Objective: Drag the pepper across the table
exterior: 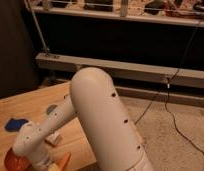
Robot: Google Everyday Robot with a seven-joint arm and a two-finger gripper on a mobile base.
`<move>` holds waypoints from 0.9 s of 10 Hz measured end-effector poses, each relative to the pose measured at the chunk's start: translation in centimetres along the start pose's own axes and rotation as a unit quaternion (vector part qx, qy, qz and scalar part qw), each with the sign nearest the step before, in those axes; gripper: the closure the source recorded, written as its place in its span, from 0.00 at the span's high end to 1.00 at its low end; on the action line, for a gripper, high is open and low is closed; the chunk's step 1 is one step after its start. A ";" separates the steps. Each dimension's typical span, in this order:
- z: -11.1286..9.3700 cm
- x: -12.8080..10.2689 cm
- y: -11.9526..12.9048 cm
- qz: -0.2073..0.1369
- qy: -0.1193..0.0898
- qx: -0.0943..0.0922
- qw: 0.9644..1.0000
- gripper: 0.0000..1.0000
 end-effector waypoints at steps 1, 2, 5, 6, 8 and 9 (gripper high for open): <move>0.2 -1.6 -0.2 -0.032 -0.010 -0.011 0.999 0.39; -0.1 -2.7 -0.2 -0.059 -0.018 -0.017 0.998 0.40; -2.4 -7.0 -0.5 -0.147 -0.082 -0.016 0.986 0.65; -3.9 -8.6 -0.9 -0.191 -0.122 0.001 0.974 0.76; -6.1 -10.1 -0.5 -0.254 -0.181 0.013 0.950 0.80; -7.0 -10.2 -0.1 -0.280 -0.205 0.013 0.938 0.80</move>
